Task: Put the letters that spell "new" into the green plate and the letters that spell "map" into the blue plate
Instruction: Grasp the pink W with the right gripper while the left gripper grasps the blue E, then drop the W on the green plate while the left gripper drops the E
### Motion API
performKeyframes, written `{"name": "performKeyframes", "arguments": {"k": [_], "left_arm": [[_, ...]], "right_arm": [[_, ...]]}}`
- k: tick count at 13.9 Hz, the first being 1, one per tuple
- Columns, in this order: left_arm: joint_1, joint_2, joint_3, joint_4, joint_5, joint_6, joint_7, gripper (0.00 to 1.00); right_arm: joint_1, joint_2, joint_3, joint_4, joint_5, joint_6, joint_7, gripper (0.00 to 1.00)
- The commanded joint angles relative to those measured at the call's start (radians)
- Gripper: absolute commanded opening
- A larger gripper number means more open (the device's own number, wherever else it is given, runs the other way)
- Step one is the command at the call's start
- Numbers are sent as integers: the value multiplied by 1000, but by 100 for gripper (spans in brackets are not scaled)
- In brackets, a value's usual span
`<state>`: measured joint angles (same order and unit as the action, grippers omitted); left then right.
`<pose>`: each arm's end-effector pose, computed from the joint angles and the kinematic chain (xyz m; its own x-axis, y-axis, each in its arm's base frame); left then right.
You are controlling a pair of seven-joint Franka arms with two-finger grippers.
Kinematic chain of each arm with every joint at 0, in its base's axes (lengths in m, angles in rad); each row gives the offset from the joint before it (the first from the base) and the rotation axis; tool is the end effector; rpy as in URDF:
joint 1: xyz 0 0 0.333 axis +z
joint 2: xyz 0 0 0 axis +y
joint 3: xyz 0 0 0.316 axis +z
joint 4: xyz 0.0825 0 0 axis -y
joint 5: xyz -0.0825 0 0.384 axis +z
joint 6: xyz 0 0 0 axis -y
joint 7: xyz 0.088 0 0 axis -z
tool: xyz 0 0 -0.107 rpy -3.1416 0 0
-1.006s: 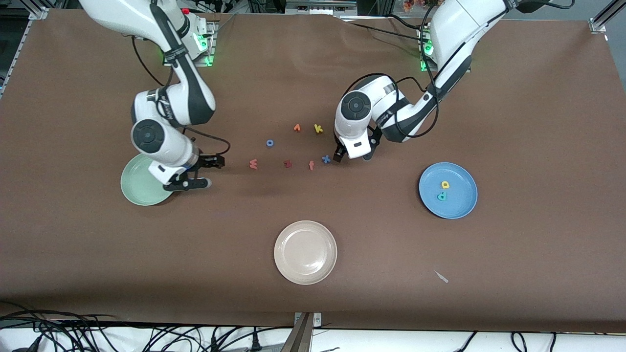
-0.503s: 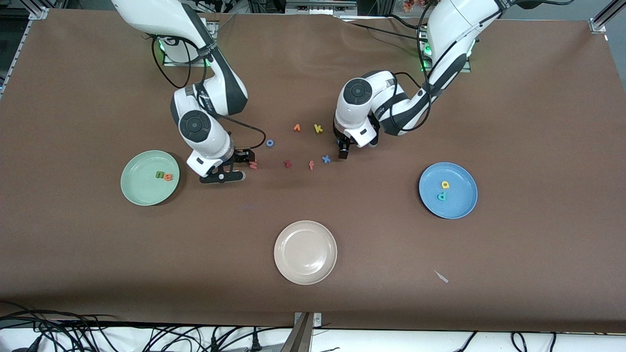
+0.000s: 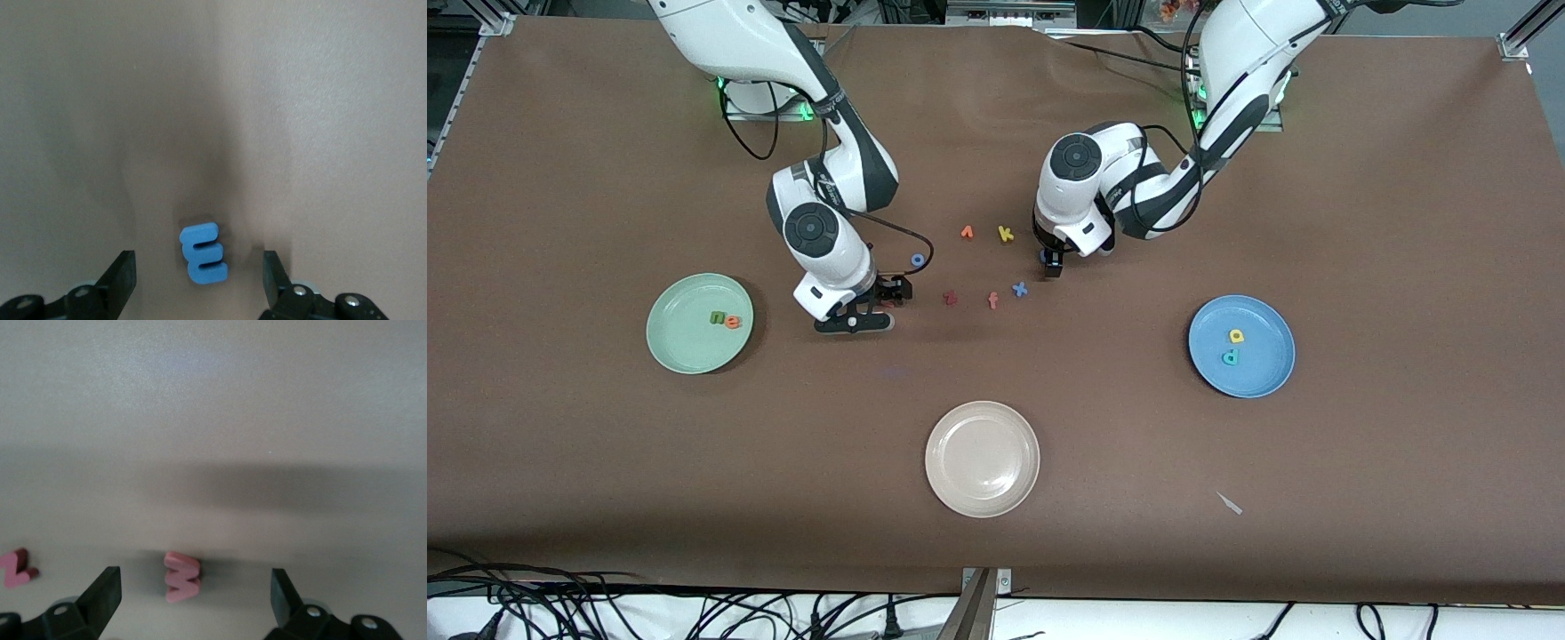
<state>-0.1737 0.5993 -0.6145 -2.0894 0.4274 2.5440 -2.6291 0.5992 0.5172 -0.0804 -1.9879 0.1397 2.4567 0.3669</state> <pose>0.4029 -0.4159 0.1809 0.0040 0.9978 -0.0664 0.9975 -0.0086 -0.0698 0.5254 0.3010 0.1969 0.9969 0.0518 -0.0596 0.0505 -0.9984 -0.0237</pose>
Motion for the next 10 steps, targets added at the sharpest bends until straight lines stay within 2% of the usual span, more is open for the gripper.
{"name": "performKeyframes", "arguments": {"k": [1, 3, 5, 6, 7, 8, 9, 10], "left_arm": [[-6, 16, 7, -14, 31, 58, -43, 76], [-4, 17, 9, -14, 31, 58, -45, 59], [-4, 39, 12, -15, 54, 59, -45, 58], [0, 42, 12, -14, 68, 59, -45, 53], [3, 42, 12, -14, 71, 59, -43, 41], [7, 40, 10, -11, 76, 59, -34, 16], [11, 39, 9, -6, 100, 59, -31, 8], [11, 39, 9, -3, 111, 59, -31, 6]], "right_arm": [[27, 40, -4, 41, 29, 5, 35, 99], [27, 49, -2, 41, 29, 4, 41, 97], [27, 56, -2, 38, 29, 2, 46, 94], [27, 60, -2, 37, 29, 1, 44, 90], [27, 60, -2, 38, 29, 1, 41, 83], [27, 60, -4, 37, 29, 1, 41, 77], [27, 60, -2, 34, 29, 1, 40, 72], [27, 60, -2, 34, 29, 1, 38, 64]]}}
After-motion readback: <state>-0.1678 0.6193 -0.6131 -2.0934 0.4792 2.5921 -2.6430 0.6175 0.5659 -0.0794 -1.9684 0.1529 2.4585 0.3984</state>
